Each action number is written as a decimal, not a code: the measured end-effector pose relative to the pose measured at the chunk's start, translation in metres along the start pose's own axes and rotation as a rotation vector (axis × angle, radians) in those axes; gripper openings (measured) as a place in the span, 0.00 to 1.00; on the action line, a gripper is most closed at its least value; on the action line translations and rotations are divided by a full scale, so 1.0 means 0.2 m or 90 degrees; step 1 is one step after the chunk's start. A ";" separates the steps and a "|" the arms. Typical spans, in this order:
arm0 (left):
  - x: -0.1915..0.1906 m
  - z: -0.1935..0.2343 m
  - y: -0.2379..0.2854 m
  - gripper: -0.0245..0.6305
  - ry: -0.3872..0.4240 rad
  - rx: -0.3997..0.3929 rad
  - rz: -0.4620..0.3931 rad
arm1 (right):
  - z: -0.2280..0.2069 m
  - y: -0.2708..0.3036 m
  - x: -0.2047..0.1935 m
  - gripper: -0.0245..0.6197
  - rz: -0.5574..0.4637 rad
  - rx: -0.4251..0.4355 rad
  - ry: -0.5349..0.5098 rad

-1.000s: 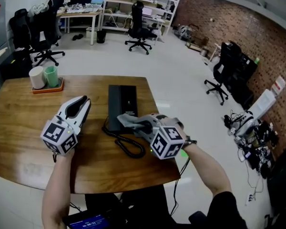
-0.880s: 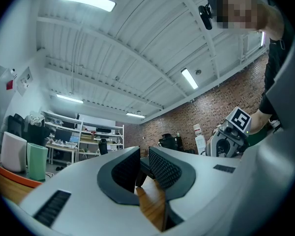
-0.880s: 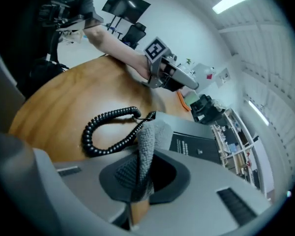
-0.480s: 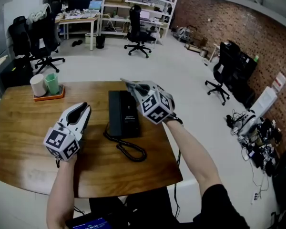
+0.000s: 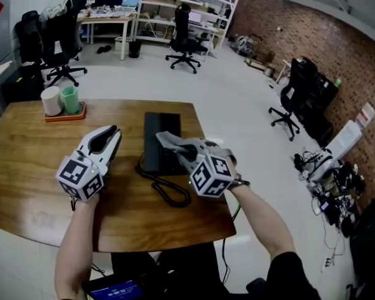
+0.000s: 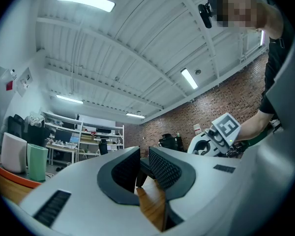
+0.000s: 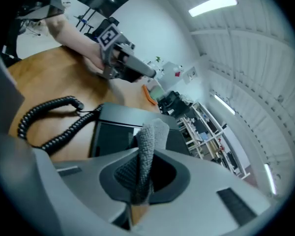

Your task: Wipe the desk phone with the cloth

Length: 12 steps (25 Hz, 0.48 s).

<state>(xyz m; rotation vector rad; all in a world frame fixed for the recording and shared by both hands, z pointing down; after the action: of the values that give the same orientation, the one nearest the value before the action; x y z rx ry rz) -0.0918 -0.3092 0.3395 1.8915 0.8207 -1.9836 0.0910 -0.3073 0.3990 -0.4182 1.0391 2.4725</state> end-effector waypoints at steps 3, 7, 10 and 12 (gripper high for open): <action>0.00 0.02 -0.01 0.10 -0.004 0.006 0.002 | 0.19 -0.05 0.04 0.08 -0.006 0.042 -0.024; -0.03 0.02 -0.02 0.10 -0.009 -0.002 0.014 | 0.37 -0.09 0.08 0.08 -0.009 0.115 -0.055; -0.05 0.00 -0.01 0.10 -0.006 -0.029 0.028 | 0.40 -0.17 0.15 0.08 -0.059 0.115 -0.009; -0.06 -0.03 -0.02 0.10 -0.017 -0.047 0.034 | 0.33 -0.29 0.23 0.08 -0.135 0.055 0.053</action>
<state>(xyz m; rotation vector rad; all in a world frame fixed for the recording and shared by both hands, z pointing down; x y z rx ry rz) -0.0870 -0.3050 0.3511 1.8226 0.8161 -1.9169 0.0727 -0.2103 0.3881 -0.5778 1.0702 2.2312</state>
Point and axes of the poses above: the fingertips, and each gripper's own axes: y forward along the fingers, z to its left, x out of its top, the point moved 2 cm from there along -y, backward along the fingers, and after that the axes turned 8 degrees about x, right-handed, at the moved point
